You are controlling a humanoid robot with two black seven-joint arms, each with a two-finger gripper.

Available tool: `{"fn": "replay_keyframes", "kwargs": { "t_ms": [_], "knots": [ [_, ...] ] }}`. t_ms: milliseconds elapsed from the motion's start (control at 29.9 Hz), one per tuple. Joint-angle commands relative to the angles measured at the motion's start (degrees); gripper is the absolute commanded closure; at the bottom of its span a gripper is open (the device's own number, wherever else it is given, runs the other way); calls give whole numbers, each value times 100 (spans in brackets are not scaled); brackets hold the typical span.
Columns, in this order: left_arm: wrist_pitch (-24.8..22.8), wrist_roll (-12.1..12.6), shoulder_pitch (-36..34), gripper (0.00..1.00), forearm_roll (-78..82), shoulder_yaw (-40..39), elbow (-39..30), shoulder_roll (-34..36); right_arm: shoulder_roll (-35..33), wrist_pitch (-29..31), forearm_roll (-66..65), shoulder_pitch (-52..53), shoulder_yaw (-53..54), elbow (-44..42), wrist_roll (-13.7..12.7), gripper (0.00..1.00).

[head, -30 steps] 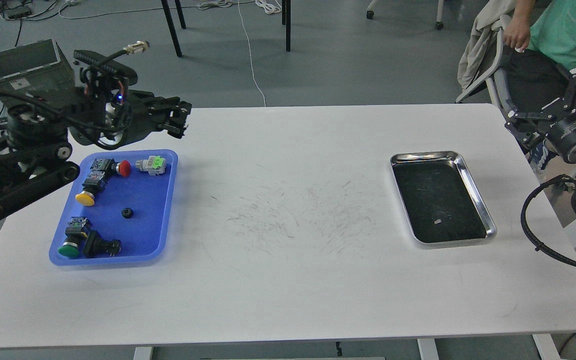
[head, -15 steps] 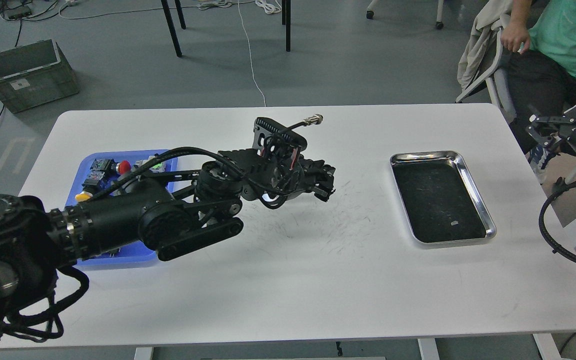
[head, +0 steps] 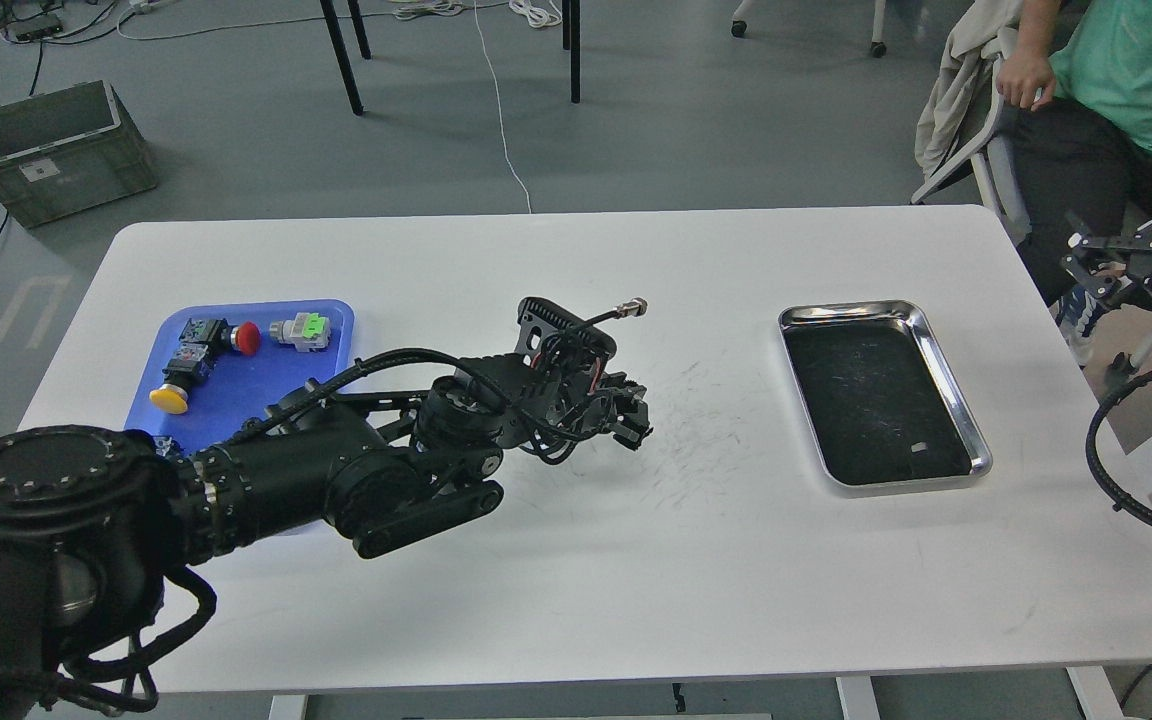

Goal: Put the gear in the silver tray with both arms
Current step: 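Carry the black gear toward the table center with the left gripper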

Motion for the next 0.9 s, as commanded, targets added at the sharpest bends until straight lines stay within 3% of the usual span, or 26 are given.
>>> {"fn": "replay_keyframes", "kwargs": {
  "t_ms": [0, 334, 535, 635, 736, 769, 870],
  "knots": [
    [7, 113, 139, 91, -2, 37, -259, -1, 5, -8, 1, -37, 0, -2, -1, 1],
    [7, 184, 385, 89, 7, 46, -365, -1, 14, 1, 1, -99, 9, -2, 16, 1],
    [165, 307, 421, 78, 7, 46, -461, -1, 49, 1, 1, -99, 9, -2, 16, 1],
    [183, 307, 421, 63, 7, 46, -470, -1, 67, 1, 1, -99, 17, -2, 16, 1],
    [227, 307, 421, 57, -1, 46, -488, -1, 75, 1, 1, -99, 17, -2, 16, 1],
    [279, 307, 421, 51, -2, 46, -505, -1, 75, 1, 1, -99, 26, -2, 16, 1],
    [481, 298, 421, 16, -54, 46, -506, -1, 84, 1, 1, -99, 70, -2, 16, 1]
  ]
}}
